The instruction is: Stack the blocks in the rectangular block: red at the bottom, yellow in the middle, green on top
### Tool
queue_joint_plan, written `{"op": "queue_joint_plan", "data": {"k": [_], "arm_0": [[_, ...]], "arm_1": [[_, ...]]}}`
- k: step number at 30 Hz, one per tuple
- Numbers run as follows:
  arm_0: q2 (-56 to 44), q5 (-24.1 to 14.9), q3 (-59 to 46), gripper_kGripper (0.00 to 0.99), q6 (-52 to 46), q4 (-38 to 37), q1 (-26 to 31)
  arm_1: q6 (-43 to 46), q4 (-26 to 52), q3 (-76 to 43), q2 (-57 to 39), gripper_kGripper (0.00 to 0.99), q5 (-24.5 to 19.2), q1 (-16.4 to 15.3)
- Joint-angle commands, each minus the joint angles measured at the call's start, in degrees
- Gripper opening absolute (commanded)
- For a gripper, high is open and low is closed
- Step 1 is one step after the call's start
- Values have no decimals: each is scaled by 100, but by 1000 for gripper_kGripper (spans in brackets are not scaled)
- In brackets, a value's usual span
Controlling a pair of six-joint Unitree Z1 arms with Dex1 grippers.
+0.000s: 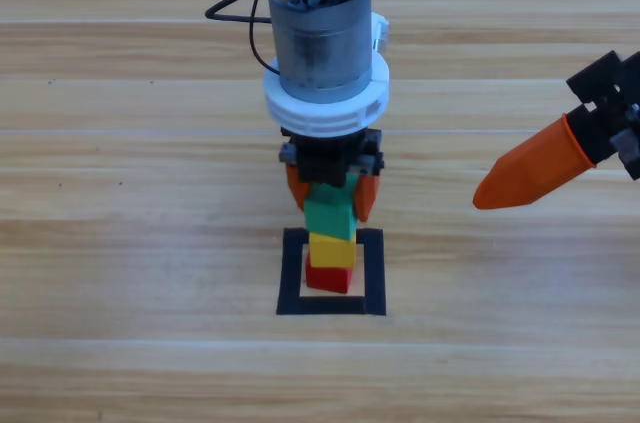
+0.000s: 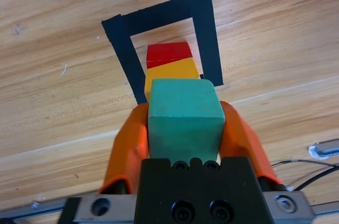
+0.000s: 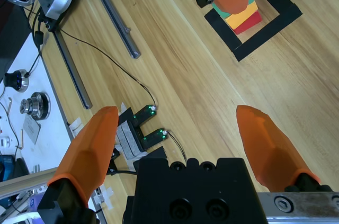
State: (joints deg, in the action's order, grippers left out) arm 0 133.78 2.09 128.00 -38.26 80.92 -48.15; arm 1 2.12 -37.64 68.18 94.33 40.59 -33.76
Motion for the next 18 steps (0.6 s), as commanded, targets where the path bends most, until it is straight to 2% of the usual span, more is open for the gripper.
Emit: {"op": "queue_joint_plan", "data": {"k": [1,18], "arm_0": [[-36,-59,-231,990,65,46,-150],[-414,-59,-266,990,126,46,-142]], "arm_1": [[34,196,-218,-293,990,99,133],[51,196,-156,-363,990,99,133]]}}
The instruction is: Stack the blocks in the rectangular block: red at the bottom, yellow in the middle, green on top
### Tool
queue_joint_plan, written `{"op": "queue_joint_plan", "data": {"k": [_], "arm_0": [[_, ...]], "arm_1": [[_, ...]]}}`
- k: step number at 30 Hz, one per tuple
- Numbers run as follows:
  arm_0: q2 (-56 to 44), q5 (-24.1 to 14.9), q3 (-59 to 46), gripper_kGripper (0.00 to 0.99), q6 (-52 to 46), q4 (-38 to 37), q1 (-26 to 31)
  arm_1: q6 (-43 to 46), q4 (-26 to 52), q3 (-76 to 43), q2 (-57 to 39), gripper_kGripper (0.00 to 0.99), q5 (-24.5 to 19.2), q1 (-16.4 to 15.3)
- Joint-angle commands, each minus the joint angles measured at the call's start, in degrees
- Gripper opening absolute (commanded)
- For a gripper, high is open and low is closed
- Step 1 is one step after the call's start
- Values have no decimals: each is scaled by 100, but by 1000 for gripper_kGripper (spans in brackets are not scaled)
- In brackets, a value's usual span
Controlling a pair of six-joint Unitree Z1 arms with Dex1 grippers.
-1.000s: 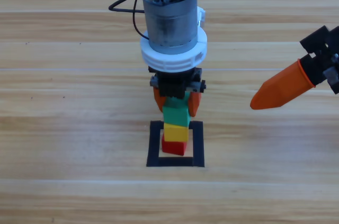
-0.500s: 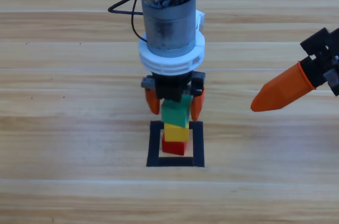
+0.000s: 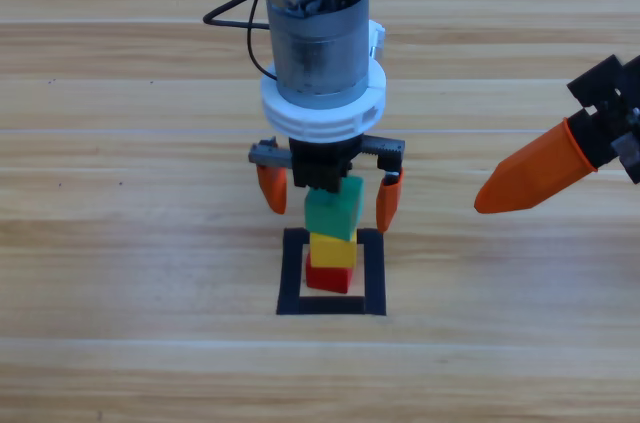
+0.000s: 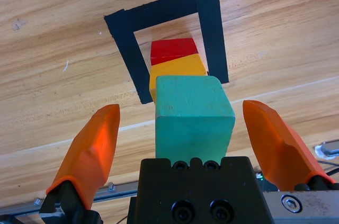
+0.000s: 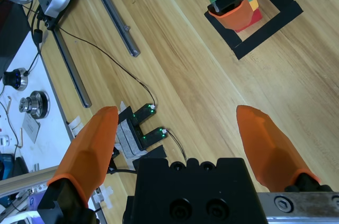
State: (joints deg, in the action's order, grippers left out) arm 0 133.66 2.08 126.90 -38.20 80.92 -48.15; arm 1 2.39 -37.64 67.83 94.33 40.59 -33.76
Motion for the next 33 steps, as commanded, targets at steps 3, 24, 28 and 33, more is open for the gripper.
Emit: {"op": "queue_joint_plan", "data": {"k": [3,24,28,33], "arm_0": [[-710,-50,-192,990,269,46,-106],[-2204,-226,-922,990,2115,-226,588],[-2722,-24,-1704,990,2853,-780,781],[-3540,187,-2416,990,3759,-1202,878]], "arm_1": [[-19,196,3,-548,990,107,133],[-80,161,187,-820,990,107,-104],[-72,161,187,-864,990,107,-113],[-63,161,161,-917,990,107,-122]]}}
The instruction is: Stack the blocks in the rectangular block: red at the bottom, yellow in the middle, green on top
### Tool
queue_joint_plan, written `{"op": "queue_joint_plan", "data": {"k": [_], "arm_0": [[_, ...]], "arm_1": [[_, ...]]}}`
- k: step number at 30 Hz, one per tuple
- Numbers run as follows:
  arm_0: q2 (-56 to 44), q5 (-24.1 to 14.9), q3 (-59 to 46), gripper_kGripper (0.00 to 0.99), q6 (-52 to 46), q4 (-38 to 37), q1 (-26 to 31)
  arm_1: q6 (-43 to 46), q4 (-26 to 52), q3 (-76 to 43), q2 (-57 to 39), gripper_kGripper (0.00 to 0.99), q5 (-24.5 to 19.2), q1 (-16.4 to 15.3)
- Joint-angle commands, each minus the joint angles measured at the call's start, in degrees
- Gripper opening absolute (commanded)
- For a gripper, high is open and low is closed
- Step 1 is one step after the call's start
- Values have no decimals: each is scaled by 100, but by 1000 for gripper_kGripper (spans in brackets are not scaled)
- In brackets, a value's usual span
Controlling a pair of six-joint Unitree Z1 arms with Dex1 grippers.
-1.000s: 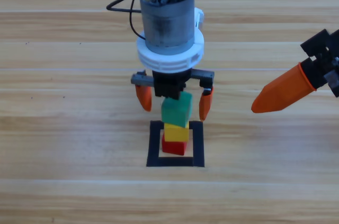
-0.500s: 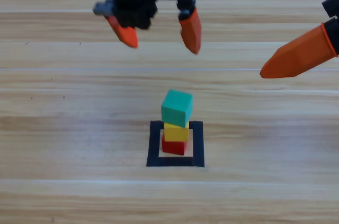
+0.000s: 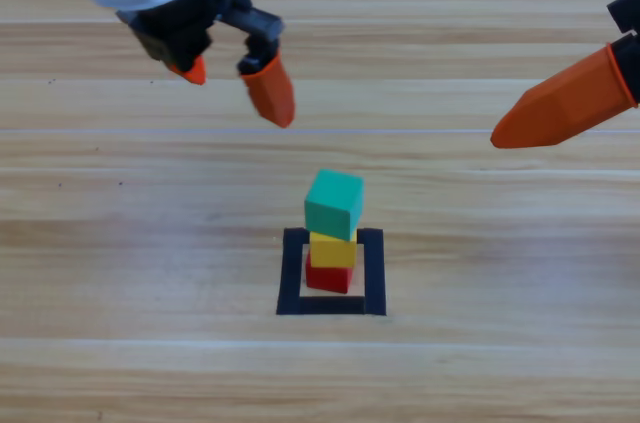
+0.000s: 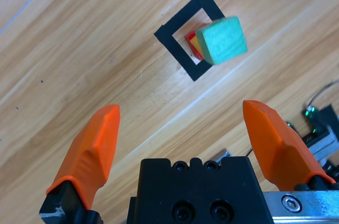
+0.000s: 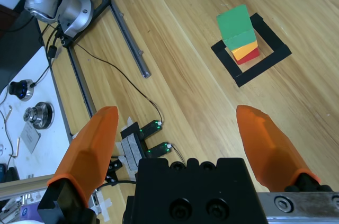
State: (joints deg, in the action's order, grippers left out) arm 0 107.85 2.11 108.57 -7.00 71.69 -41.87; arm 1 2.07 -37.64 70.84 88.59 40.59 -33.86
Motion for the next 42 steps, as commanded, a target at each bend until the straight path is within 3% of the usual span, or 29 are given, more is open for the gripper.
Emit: {"op": "queue_joint_plan", "data": {"k": [1,7,11,21,27,42], "arm_0": [[-1196,246,-855,990,806,-481,267],[-2374,844,-2674,990,1527,-1826,566],[-2365,1046,-3122,990,1852,-2221,566],[-2040,976,-3667,990,1711,-3267,566],[-1891,949,-3562,990,1623,-3285,540],[-1856,800,-3694,990,1615,-3293,540]], "arm_1": [[-22,161,-149,-343,990,107,-112],[39,161,-185,-378,990,63,-112],[294,196,-255,-589,990,-86,-148],[637,372,-545,-993,990,-174,-218],[734,653,-835,-1415,990,-209,-306],[751,934,-703,-993,990,-306,-429]]}}
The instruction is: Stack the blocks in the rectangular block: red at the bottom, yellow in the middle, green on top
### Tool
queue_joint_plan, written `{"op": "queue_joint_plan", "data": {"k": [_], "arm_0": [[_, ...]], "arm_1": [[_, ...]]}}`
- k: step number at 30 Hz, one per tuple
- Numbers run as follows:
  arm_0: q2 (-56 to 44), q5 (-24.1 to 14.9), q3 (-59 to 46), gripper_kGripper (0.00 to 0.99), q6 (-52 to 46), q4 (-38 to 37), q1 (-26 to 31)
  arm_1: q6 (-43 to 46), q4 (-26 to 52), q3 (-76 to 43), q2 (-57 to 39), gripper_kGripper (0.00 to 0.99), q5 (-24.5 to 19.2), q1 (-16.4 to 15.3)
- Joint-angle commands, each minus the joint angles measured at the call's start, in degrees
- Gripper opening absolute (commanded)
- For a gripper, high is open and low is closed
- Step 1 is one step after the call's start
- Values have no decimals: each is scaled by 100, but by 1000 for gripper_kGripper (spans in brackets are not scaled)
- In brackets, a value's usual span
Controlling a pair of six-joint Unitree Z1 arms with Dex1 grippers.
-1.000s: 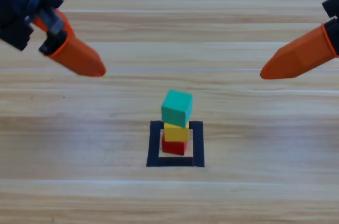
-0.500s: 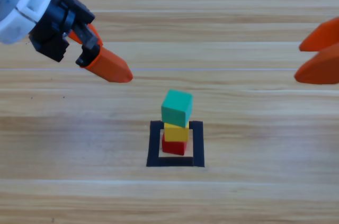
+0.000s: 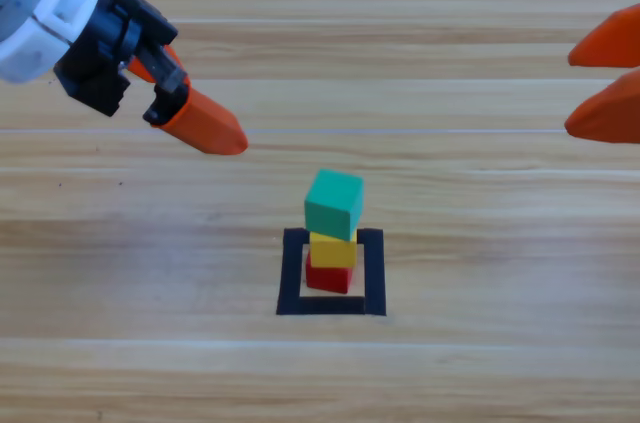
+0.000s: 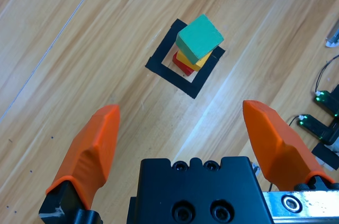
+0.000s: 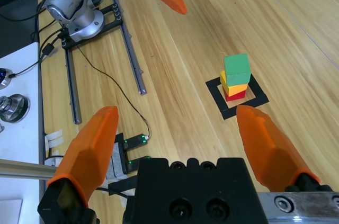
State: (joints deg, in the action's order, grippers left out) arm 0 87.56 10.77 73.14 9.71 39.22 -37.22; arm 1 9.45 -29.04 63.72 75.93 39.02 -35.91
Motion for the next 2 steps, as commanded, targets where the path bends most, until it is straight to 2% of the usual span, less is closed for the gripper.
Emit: {"op": "queue_joint_plan", "data": {"k": [1,2], "arm_0": [[174,-66,-151,990,-57,-46,75],[174,-66,-151,990,-57,-46,75]], "arm_1": [[5,73,9,273,990,-158,-224],[5,73,9,273,990,-167,-224]]}}
